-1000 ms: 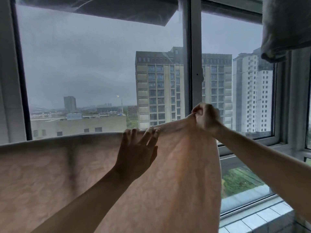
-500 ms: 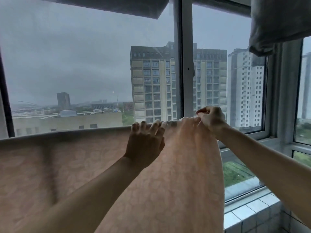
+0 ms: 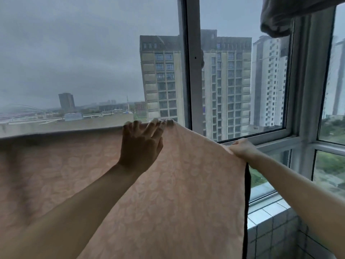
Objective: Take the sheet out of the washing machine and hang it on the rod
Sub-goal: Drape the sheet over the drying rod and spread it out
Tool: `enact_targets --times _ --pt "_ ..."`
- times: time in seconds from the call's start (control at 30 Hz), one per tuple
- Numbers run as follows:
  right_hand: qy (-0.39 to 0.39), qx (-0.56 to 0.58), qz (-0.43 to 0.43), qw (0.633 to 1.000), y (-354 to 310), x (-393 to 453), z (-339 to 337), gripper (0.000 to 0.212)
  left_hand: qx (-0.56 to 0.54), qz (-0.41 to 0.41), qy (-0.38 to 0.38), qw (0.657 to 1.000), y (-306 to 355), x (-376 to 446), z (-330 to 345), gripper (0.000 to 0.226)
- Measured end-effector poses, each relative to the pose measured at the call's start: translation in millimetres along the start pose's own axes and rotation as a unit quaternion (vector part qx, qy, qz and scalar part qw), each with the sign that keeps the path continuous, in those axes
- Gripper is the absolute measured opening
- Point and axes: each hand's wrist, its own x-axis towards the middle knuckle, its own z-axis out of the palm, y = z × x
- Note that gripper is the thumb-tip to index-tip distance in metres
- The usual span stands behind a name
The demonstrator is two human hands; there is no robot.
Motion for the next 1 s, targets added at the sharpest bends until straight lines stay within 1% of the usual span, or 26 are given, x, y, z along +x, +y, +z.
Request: enact_targets --times 0.07,0.17,0.27,0.33,0.4,0.5,0.6,0.7,0.73,0.8,0.87,1.0 --pt "-0.008 -0.025 0.008 1.000 18 6 2 0.019 0.001 -0.003 0.004 1.000 0 0 0 0.042" --pt "-0.025 -0.063 0.006 0.998 45 5 6 0.007 0.008 -0.007 -0.005 1.000 1 0 -1 0.043" --pt "-0.063 -0.124 -0.002 0.990 68 2 13 0.014 0.015 -0.011 -0.022 1.000 2 1 -3 0.044" --pt "-0.077 -0.131 -0.013 0.988 68 -1 15 0.027 0.014 -0.015 -0.037 0.999 4 2 -4 0.044" --pt "-0.069 -0.112 -0.059 0.990 51 -4 15 0.030 0.013 -0.021 -0.047 0.999 5 3 -6 0.044" --pt "-0.070 -0.048 -0.178 0.980 3 -19 17 0.025 0.004 -0.022 -0.057 0.998 5 3 -9 0.043" --pt "-0.077 0.019 -0.294 0.952 -50 -40 25 0.027 -0.034 -0.016 -0.060 0.997 2 5 -17 0.038" --pt "-0.062 0.050 -0.381 0.921 -89 -61 37 0.037 -0.076 0.017 -0.052 0.996 -7 4 -30 0.032" --pt "-0.056 0.050 -0.401 0.913 -98 -66 41 0.039 -0.087 0.021 -0.048 0.995 -11 2 -34 0.030" --pt "-0.046 0.047 -0.426 0.903 -112 -72 50 0.039 -0.103 -0.001 -0.039 0.994 -25 -3 -43 0.028" --pt "-0.032 0.039 -0.431 0.901 -122 -75 57 0.031 -0.095 -0.036 -0.032 0.994 -43 -11 -52 0.026" --pt "0.011 0.015 -0.419 0.908 -131 -74 62 0.015 -0.038 -0.089 -0.035 0.995 -79 -34 -67 0.020"
